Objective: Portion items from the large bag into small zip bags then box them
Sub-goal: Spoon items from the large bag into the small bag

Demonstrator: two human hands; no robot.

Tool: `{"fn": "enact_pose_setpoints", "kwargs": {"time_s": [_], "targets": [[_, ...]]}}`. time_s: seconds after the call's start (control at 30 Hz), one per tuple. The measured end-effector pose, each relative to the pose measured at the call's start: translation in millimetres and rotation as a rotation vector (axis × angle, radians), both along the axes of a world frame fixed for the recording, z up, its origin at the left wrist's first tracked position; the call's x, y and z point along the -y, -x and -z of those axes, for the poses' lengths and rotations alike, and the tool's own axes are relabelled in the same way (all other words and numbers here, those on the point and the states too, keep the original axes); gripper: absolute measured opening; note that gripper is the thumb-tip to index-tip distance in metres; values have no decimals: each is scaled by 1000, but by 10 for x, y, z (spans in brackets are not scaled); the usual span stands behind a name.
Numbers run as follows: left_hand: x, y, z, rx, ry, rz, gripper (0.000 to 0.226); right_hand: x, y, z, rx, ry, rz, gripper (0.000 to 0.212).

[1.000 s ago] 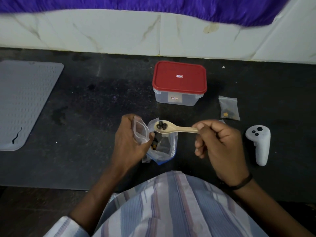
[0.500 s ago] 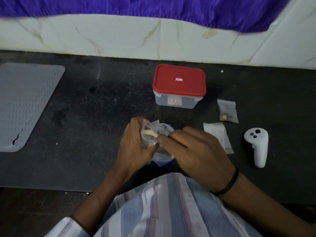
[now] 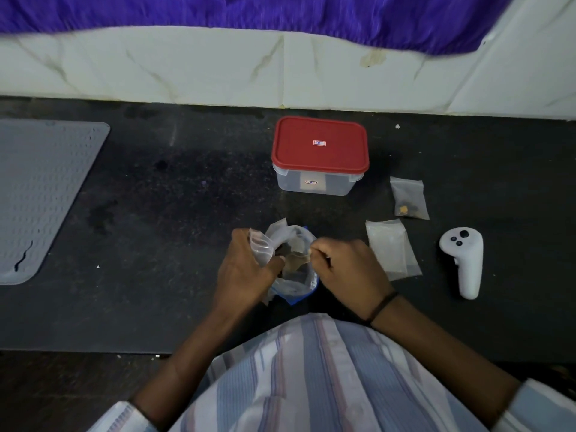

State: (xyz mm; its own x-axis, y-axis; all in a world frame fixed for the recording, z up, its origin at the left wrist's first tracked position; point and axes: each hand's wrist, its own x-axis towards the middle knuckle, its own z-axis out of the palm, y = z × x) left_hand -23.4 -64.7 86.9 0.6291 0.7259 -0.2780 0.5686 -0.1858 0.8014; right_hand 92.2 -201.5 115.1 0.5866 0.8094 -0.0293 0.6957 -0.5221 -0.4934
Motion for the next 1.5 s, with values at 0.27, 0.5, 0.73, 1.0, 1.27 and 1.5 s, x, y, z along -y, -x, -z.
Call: {"fn": "enact_pose_setpoints", "kwargs": {"time_s": [0.27,0.5,0.73,1.0,1.27,1.5], "targets": [[-38,31,-2,105,384,-187,32,-184,11,-56,31,110,-106,21],[-43,40,47,174,483,-277,29,-110,-6,88,-97,61,-25,19],[-27,21,22,177,345,-188,29,-113,-25,112,-8,-35,1,18],[-55,5,58,160,354,-177,37,-169,-22,223,-30,-17,-29,16],[-70,7,114,246,517,-238,38,-149,-27,362,-280,-148,115,22],[-166,79,200,283,509,-236,37,-57,18,421,-663,-312,280,22]]}}
